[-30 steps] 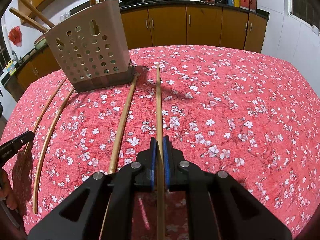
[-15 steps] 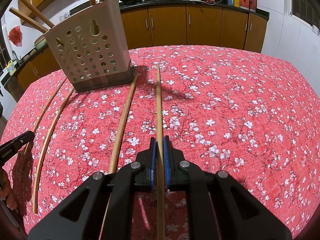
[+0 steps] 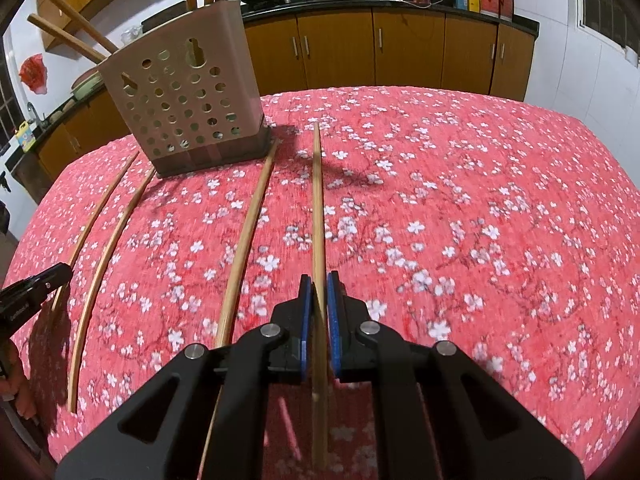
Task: Organize utensils
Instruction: 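Lower the left tool onto a chopstick and close it while the right tool grasps another, then lift the held chopstick upright over the holder with the left tool while the right tool does too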
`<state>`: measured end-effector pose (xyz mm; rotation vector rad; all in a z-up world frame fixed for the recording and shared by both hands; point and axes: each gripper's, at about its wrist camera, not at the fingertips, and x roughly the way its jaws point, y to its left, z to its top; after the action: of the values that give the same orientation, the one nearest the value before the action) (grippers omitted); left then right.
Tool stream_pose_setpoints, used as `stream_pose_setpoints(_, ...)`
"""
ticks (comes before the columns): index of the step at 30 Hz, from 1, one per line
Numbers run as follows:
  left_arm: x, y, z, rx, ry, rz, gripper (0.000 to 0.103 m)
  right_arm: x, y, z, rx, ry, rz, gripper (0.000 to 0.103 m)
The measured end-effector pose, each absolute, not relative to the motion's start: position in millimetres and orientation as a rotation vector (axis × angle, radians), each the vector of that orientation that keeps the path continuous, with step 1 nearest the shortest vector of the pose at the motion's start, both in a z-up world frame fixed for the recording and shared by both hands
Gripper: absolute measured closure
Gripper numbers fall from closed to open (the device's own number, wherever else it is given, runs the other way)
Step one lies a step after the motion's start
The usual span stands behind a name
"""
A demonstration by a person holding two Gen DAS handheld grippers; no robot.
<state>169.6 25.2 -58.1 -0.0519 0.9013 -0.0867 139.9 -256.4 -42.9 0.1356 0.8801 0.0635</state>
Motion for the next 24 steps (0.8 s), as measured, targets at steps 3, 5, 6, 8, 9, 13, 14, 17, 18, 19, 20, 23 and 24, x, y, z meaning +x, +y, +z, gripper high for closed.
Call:
stream_pose_setpoints(3, 164, 25, -58, -0.047, 0.902, -0.085, 0.092, 139, -256, -42, 0.135, 0.881, 0.062, 0.094)
stream_pose_setpoints(5, 163, 25, -57, -0.043, 0.902, -0.083, 0.093, 139, -256, -42, 0.136, 0.881, 0.062, 0.094)
stream_pose_setpoints(6, 163, 25, -57, -0.040, 0.903, -0.080, 0.094, 139, -257, -42, 0.137, 0.881, 0.062, 0.094)
stream_pose_setpoints(8, 163, 25, -57, -0.036, 0.903, -0.078, 0.094, 139, -257, -41, 0.138, 0.880, 0.062, 0.095)
stream_pose_setpoints(9, 163, 25, -57, -0.030, 0.904, -0.079, 0.095, 138, -257, -41, 0.135, 0.881, 0.063, 0.095)
stream_pose_setpoints(13, 163, 30, -47, -0.031, 0.903, -0.079, 0.095, 129, -261, -20, 0.145, 0.818, 0.067, 0.095)
stream_pose_setpoints(14, 161, 32, -42, -0.030, 0.893, -0.078, 0.095, 127, -262, -14, 0.148, 0.799, 0.067, 0.095)
stream_pose_setpoints(17, 157, 38, -18, -0.034, 0.835, -0.076, 0.095, 122, -270, 10, 0.160, 0.732, 0.061, 0.095)
stream_pose_setpoints(18, 156, 39, -11, -0.035, 0.821, -0.077, 0.095, 120, -272, 19, 0.165, 0.704, 0.058, 0.095)
stream_pose_setpoints(19, 155, 40, -1, -0.037, 0.795, -0.078, 0.095, 118, -274, 28, 0.170, 0.678, 0.055, 0.095)
stream_pose_setpoints(20, 153, 40, 6, -0.039, 0.775, -0.078, 0.095, 118, -276, 33, 0.173, 0.661, 0.054, 0.095)
stream_pose_setpoints(23, 149, 41, 33, -0.051, 0.701, -0.084, 0.095, 114, -282, 55, 0.185, 0.586, 0.048, 0.095)
stream_pose_setpoints(24, 147, 41, 42, -0.060, 0.675, -0.089, 0.095, 113, -284, 58, 0.188, 0.571, 0.048, 0.095)
